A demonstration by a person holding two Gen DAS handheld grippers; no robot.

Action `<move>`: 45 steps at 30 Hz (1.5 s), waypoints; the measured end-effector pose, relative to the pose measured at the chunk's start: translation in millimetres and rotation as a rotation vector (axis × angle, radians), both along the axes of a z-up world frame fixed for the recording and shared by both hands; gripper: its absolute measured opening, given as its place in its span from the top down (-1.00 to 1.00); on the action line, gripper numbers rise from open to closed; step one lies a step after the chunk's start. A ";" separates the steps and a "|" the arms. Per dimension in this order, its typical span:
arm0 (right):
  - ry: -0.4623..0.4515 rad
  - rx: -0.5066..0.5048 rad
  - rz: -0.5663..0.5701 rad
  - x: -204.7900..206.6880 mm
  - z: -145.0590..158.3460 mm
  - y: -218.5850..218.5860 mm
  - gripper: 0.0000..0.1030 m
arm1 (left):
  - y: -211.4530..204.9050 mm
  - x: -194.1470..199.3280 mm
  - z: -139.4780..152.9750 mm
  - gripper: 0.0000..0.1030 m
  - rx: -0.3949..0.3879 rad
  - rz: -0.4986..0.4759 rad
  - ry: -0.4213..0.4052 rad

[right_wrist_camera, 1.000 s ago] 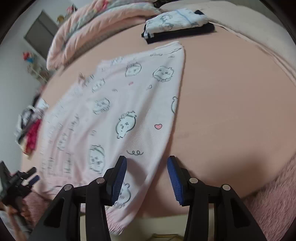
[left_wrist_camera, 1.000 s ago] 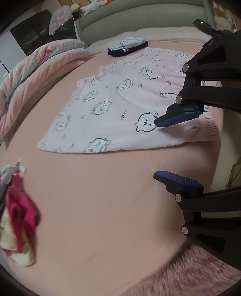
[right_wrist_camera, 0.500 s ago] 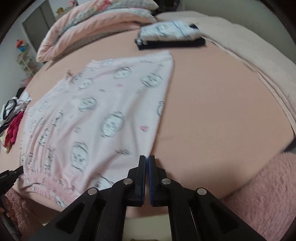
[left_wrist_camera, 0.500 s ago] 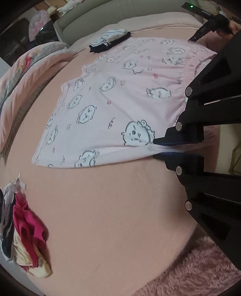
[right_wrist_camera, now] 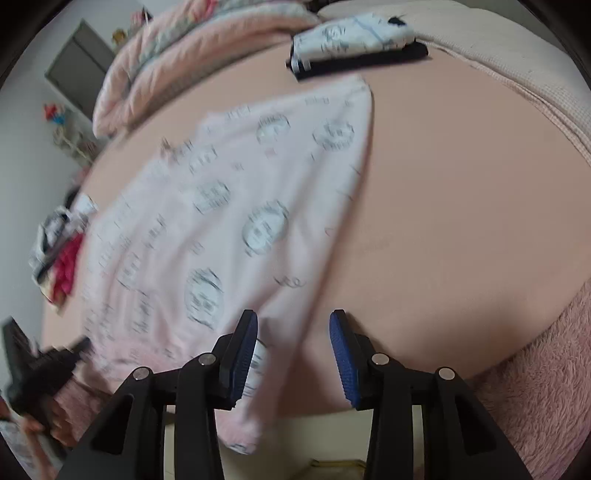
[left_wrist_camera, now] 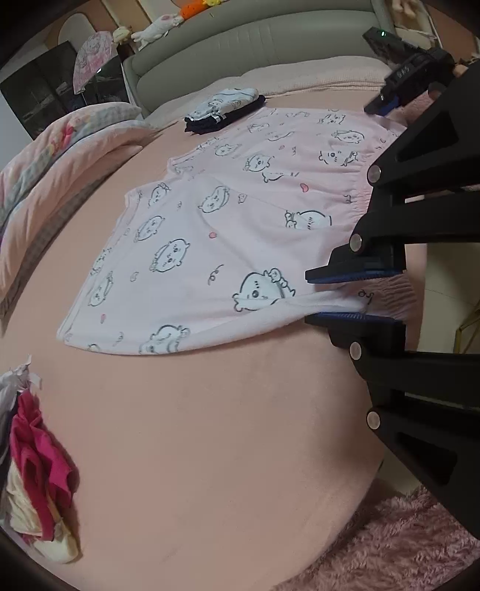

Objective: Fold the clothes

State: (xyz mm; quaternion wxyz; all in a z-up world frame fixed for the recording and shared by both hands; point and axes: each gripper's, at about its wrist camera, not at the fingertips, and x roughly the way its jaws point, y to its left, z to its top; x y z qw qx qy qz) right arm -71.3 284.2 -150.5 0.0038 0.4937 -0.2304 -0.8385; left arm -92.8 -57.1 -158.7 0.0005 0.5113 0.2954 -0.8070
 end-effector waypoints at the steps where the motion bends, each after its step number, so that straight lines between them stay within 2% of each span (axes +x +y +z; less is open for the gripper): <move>1: 0.027 -0.009 -0.010 2.7 4.3 1.5 0.18 | 0.3 -0.3 0.6 0.75 -0.001 -0.001 0.005; 2: 0.034 -0.008 -0.007 3.3 5.5 1.6 0.04 | 0.4 -0.9 0.0 0.75 0.003 -0.003 0.005; 3: 0.013 -0.002 0.003 1.0 1.3 1.4 -0.02 | 1.1 -2.4 -2.0 0.75 0.008 -0.005 0.000; 5: -0.072 -0.008 0.017 -5.5 -17.2 0.1 0.02 | 2.9 -4.6 -6.3 0.75 0.017 -0.011 -0.011; 6: -0.070 0.017 0.030 -6.9 -16.5 -2.0 0.30 | 4.9 -6.4 -7.4 0.75 0.018 -0.018 -0.009; 7: -0.061 0.047 0.044 -8.1 -14.0 -4.3 0.46 | 7.1 -8.1 -8.3 0.75 0.020 -0.026 -0.007; 8: -0.050 0.029 0.067 -8.8 -12.9 -6.2 0.82 | 8.0 -7.1 -7.7 0.75 0.020 -0.033 0.000; 9: -0.038 0.001 0.092 -9.5 -12.0 -7.9 0.89 | 9.6 -7.3 -7.0 0.75 0.012 -0.037 0.001; 11: -0.031 0.037 0.109 -11.5 -10.9 -14.9 0.95 | 13.0 -7.9 -5.5 0.75 -0.006 -0.045 0.003; 13: -0.019 0.112 0.111 -9.1 -5.7 -21.0 0.96 | 11.9 -7.6 -4.6 0.75 -0.001 -0.040 0.003; 16: -0.077 0.308 0.131 -2.3 -1.9 -30.2 0.96 | 5.8 -6.1 -4.8 0.75 0.005 -0.027 0.001; 18: -0.139 0.343 0.129 -0.9 -11.1 -29.3 0.99 | 6.1 -10.8 -9.7 0.75 -0.053 -0.066 -0.040; 19: -0.146 0.340 0.130 -0.6 -12.4 -26.4 1.00 | 6.4 -13.3 -12.2 0.75 -0.084 -0.086 -0.061; 22: -0.134 0.328 0.114 2.1 -6.5 -20.8 1.00 | 9.1 -13.3 1.0 0.75 -0.114 -0.102 -0.049; 25: -0.025 0.306 0.058 12.2 14.8 -15.0 0.97 | 24.5 -12.2 21.8 0.74 -0.136 -0.167 0.055; 26: 0.022 0.318 0.053 14.1 23.8 -16.8 0.90 | 31.7 -14.0 21.5 0.74 -0.140 -0.191 0.060; 28: 0.089 0.334 0.102 12.4 35.3 -30.2 0.90 | 46.4 -18.0 19.7 0.74 -0.148 -0.240 0.062; 30: 0.115 0.317 0.171 8.4 38.9 -46.5 0.89 | 59.6 -19.5 7.6 0.74 -0.224 -0.270 -0.008; 32: 0.053 0.271 0.236 7.9 23.5 -57.4 0.89 | 61.8 -15.9 1.4 0.75 -0.273 -0.267 -0.059; 35: -0.126 0.306 0.281 6.8 -14.6 -60.7 0.91 | 46.1 -6.7 3.1 0.74 -0.323 -0.195 -0.126; 38: -0.128 0.261 0.244 13.7 -10.1 -42.4 0.92 | 19.8 3.9 6.3 0.71 -0.355 -0.084 -0.172; 41: -0.111 0.278 0.176 18.6 -8.3 -27.7 0.88 | -7.4 7.2 14.0 0.71 -0.290 0.015 -0.122; 43: -0.073 0.241 0.153 19.3 -3.9 -22.2 0.86 | 0.9 2.1 11.0 0.71 -0.310 -0.031 -0.122; 45: -0.029 0.259 0.158 20.3 1.9 -26.5 0.65 | 10.4 -3.3 7.7 0.71 -0.333 -0.081 -0.123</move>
